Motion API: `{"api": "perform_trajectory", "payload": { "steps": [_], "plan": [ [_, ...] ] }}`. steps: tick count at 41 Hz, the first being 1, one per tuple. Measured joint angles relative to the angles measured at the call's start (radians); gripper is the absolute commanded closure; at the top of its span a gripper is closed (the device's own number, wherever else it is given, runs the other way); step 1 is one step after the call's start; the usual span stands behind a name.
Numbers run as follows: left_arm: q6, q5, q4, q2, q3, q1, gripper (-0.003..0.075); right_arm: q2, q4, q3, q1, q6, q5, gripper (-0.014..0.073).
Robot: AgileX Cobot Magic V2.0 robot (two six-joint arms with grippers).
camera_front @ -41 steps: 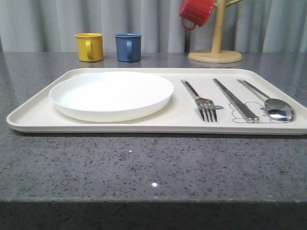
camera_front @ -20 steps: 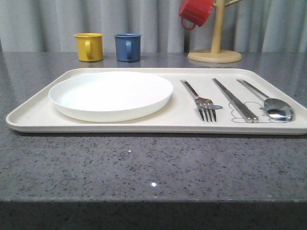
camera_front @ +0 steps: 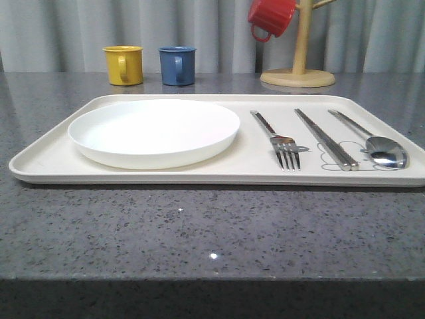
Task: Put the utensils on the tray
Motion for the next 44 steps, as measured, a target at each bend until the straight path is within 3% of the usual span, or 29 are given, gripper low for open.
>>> {"api": "perform_trajectory", "payload": {
  "steps": [17, 44],
  "plan": [
    [0.0, 0.0, 0.0, 0.0, 0.0, 0.0, 0.074, 0.0, 0.067, 0.002, 0.0, 0.0, -0.007, 0.066],
    [0.0, 0.0, 0.0, 0.0, 0.0, 0.0, 0.074, 0.0, 0.069, 0.002, 0.0, 0.0, -0.008, 0.066]
  ]
}}
